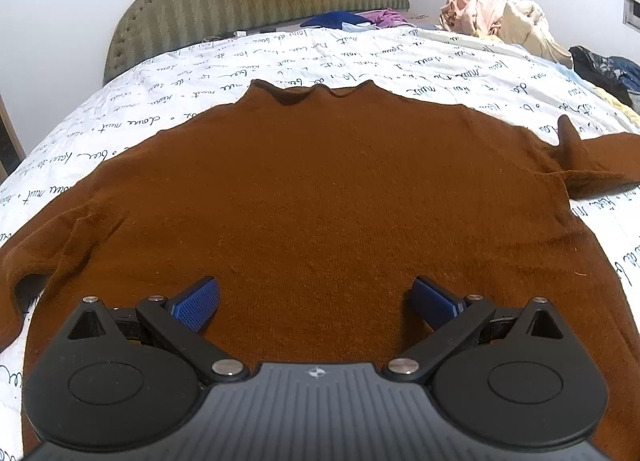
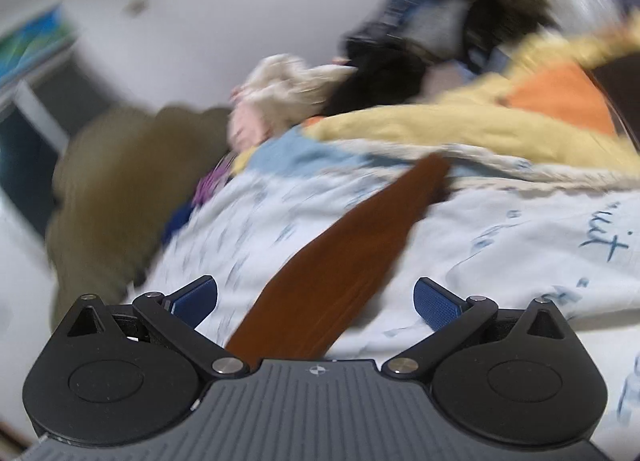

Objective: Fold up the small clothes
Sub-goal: 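Grasp the sleeve cuff of the brown sweater with the right tool, then carry the held sleeve across the sweater body with the right tool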

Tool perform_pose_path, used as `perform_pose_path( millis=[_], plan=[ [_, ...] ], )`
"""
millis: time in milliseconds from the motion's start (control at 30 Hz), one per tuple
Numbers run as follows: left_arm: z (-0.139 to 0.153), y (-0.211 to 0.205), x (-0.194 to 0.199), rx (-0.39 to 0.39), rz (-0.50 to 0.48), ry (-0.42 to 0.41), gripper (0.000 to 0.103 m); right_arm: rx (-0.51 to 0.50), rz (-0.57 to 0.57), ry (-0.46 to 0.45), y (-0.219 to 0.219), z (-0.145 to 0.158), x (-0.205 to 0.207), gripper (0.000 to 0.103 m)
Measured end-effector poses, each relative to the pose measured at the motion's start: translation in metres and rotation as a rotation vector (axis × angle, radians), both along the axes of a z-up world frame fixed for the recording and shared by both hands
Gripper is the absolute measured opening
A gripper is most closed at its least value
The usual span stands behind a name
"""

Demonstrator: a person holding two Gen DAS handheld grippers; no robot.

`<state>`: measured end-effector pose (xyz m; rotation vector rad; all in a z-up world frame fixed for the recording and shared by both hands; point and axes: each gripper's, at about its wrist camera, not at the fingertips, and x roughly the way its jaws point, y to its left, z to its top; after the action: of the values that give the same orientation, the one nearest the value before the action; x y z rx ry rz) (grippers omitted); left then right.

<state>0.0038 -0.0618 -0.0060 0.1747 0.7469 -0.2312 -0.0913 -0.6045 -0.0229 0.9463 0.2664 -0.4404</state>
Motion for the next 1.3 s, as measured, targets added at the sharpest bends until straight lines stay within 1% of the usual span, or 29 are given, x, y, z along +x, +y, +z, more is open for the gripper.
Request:
perform_pose_path(
  millis=[67, 100, 133, 200, 233, 267, 300, 333, 367, 400, 500, 567, 633, 667, 700, 733, 767, 833, 867, 900, 967, 1000, 1033, 1067, 1100, 1200, 1233, 1267, 1300],
  plan=[
    [-0.001, -0.001, 0.001, 0.008, 0.0, 0.001, 0.103, 0.11, -0.014, -0.083, -0.02, -0.016, 0.002, 0.098],
    [-0.001, -0.002, 0.001, 0.011, 0.0, 0.003, 0.103, 0.14, -0.019, -0.109, -0.026, -0.02, 0.004, 0.093],
    [0.0, -0.002, 0.001, 0.013, 0.0, 0.004, 0.103, 0.164, -0.023, -0.132, -0.029, -0.024, 0.01, 0.09],
    [0.0, -0.003, 0.001, 0.018, -0.001, 0.004, 0.103, 0.177, -0.035, -0.16, -0.037, -0.027, 0.017, 0.076],
    [0.0, -0.003, 0.001, 0.021, -0.001, 0.004, 0.103, 0.193, -0.046, -0.167, -0.042, -0.028, 0.021, 0.064],
    [0.0, -0.003, 0.001, 0.023, -0.001, 0.003, 0.103, 0.208, -0.054, -0.172, -0.046, -0.028, 0.021, 0.057],
    [0.0, -0.002, 0.0, 0.026, -0.002, 0.001, 0.103, 0.219, -0.063, -0.172, -0.049, -0.03, 0.021, 0.041],
    [0.001, -0.002, 0.0, 0.029, -0.001, -0.001, 0.103, 0.221, -0.077, -0.168, -0.051, -0.031, 0.022, 0.02],
    [0.001, -0.002, 0.0, 0.032, 0.001, -0.003, 0.103, 0.209, -0.1, -0.149, -0.051, -0.03, 0.021, 0.011],
    [0.002, -0.001, 0.0, 0.034, 0.005, -0.005, 0.103, 0.186, -0.115, -0.138, -0.051, -0.026, 0.015, 0.011],
    [0.005, 0.003, 0.002, 0.036, 0.029, -0.024, 0.103, 0.081, -0.096, -0.143, -0.041, -0.007, 0.01, 0.011],
    [0.01, 0.008, 0.002, 0.028, 0.053, -0.049, 0.103, -0.055, -0.091, -0.168, -0.027, 0.019, 0.005, 0.011],
    [0.014, 0.012, 0.003, 0.02, 0.064, -0.06, 0.103, -0.234, -0.094, -0.214, -0.011, 0.046, -0.005, 0.011],
    [0.014, 0.014, 0.004, 0.016, 0.064, -0.059, 0.103, -0.296, -0.092, -0.218, -0.005, 0.054, -0.007, 0.011],
    [0.014, 0.015, 0.004, 0.014, 0.064, -0.055, 0.103, -0.326, -0.092, -0.203, -0.001, 0.059, -0.009, 0.011],
    [0.013, 0.016, 0.005, 0.015, 0.062, -0.05, 0.103, -0.309, -0.093, -0.154, -0.002, 0.059, -0.01, 0.011],
    [0.011, 0.017, 0.005, 0.018, 0.062, -0.044, 0.103, -0.264, -0.092, -0.095, -0.006, 0.055, -0.008, 0.011],
    [0.008, 0.018, 0.005, 0.029, 0.061, -0.037, 0.103, -0.146, -0.117, 0.052, -0.018, 0.034, -0.006, 0.011],
    [0.007, 0.018, 0.005, 0.035, 0.06, -0.034, 0.103, -0.103, -0.13, 0.1, -0.023, 0.024, -0.007, 0.011],
    [0.006, 0.019, 0.005, 0.038, 0.058, -0.032, 0.103, -0.076, -0.141, 0.124, -0.026, 0.014, -0.009, 0.013],
    [0.006, 0.019, 0.005, 0.041, 0.053, -0.031, 0.103, -0.004, -0.168, 0.133, -0.035, -0.003, -0.016, 0.017],
    [0.006, 0.02, 0.004, 0.04, 0.051, -0.034, 0.103, 0.033, -0.166, 0.11, -0.036, -0.009, -0.018, 0.025],
    [0.007, 0.02, 0.003, 0.038, 0.051, -0.037, 0.103, 0.074, -0.163, 0.074, -0.04, -0.014, -0.02, 0.037],
    [0.007, 0.021, 0.003, 0.036, 0.054, -0.038, 0.103, 0.094, -0.162, 0.043, -0.042, -0.017, -0.021, 0.041],
    [0.007, 0.021, 0.004, 0.034, 0.056, -0.037, 0.103, 0.101, -0.166, 0.029, -0.044, -0.018, -0.02, 0.041],
    [0.007, 0.022, 0.004, 0.028, 0.063, -0.027, 0.103, 0.105, -0.189, 0.023, -0.045, -0.021, -0.016, 0.04],
    [0.008, 0.023, 0.005, 0.027, 0.064, -0.027, 0.103, 0.115, -0.19, 0.022, -0.042, -0.022, -0.015, 0.035],
    [0.008, 0.023, 0.005, 0.028, 0.066, -0.028, 0.103, 0.118, -0.191, 0.027, -0.043, -0.023, -0.012, 0.027],
    [0.009, 0.024, 0.005, 0.03, 0.072, -0.028, 0.103, 0.116, -0.195, 0.041, -0.041, -0.024, -0.01, 0.011]
  ],
)
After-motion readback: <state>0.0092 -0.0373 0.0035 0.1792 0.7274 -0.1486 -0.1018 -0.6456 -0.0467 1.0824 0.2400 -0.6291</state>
